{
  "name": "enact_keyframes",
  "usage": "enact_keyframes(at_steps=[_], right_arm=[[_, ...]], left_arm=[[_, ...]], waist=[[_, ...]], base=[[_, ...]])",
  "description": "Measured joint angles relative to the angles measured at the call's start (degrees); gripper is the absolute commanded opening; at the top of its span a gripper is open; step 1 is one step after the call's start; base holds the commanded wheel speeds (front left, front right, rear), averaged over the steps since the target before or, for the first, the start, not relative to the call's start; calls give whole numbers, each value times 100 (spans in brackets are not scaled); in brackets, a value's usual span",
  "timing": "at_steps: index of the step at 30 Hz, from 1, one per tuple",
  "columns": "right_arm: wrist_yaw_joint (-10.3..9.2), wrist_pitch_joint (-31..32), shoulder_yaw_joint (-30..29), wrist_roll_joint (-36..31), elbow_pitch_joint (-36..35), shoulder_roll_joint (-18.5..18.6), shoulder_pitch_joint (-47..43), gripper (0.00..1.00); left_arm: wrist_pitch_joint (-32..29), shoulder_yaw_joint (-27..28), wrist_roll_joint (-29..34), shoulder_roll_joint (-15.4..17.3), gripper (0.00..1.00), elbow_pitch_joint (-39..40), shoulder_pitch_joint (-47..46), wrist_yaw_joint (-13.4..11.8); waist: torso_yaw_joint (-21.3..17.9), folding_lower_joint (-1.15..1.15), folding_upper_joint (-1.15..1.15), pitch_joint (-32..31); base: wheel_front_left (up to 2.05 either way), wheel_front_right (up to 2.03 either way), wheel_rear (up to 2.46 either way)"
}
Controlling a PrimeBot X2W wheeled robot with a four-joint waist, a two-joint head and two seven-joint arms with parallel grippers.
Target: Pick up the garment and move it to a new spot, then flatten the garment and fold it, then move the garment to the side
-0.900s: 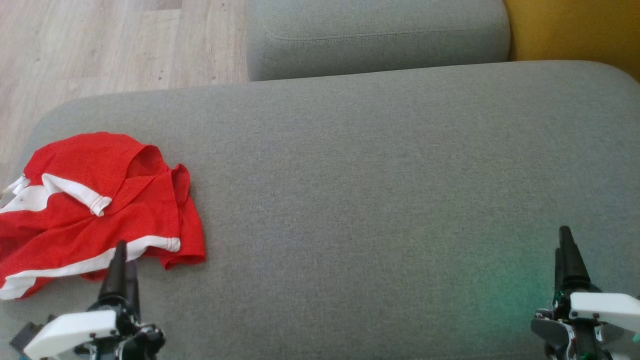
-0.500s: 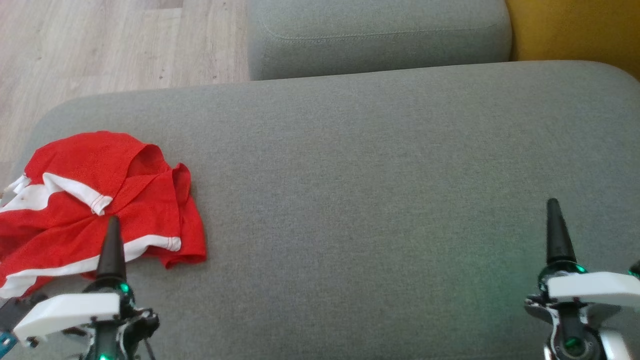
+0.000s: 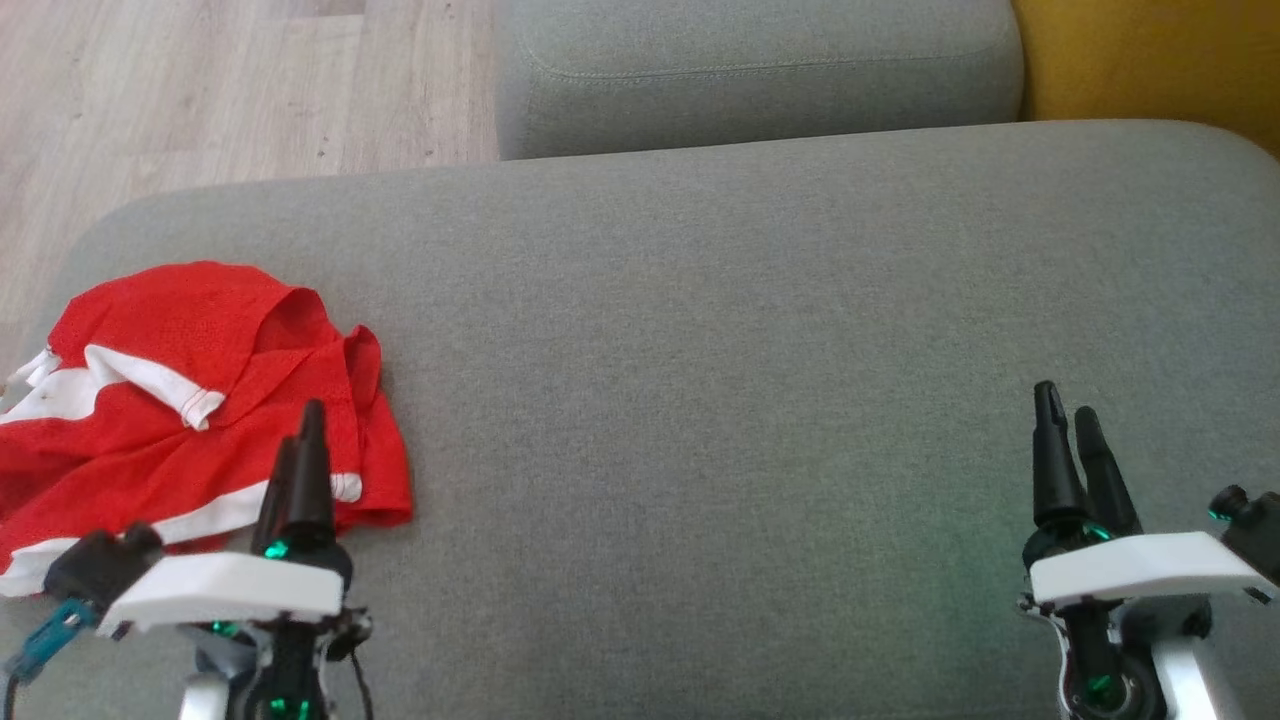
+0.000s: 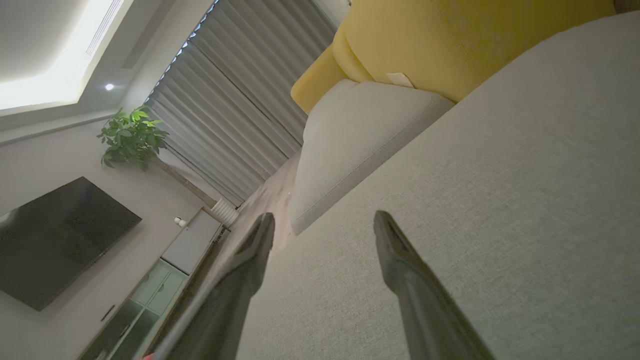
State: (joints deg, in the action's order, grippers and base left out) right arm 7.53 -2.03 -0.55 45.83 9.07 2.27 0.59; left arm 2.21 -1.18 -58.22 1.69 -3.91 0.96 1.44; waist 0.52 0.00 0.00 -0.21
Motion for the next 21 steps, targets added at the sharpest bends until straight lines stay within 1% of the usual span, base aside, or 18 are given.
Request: enact_keyframes(at_steps=[5, 7, 10, 11, 21], right_arm=[[0, -58, 92, -478, -51, 0, -2, 100], [0, -112, 140, -648, -92, 0, -2, 100], [0, -160, 157, -901, -135, 0, -2, 100], [0, -204, 176, -1092, -166, 0, -2, 100], [0, -361, 298, -1996, -225, 3, -3, 100]], left_arm=[[92, -234, 689, 5, 100, 74, 1, -131], [116, -378, 981, 59, 100, 125, 1, -209], [151, -599, 1341, 186, 100, 178, -1, -434], [198, -735, 1469, 242, 100, 178, -1, -599], [356, -1470, 2242, 694, 100, 179, -15, -1215]], waist=[[-10, 0, 0, -1], [-18, 0, 0, -1], [-27, 0, 0, -4], [-28, 0, 0, -8], [-8, 0, 0, -39]], base=[[0, 0, 0], [0, 0, 0], [0, 0, 0], [0, 0, 0], [0, 0, 0]])
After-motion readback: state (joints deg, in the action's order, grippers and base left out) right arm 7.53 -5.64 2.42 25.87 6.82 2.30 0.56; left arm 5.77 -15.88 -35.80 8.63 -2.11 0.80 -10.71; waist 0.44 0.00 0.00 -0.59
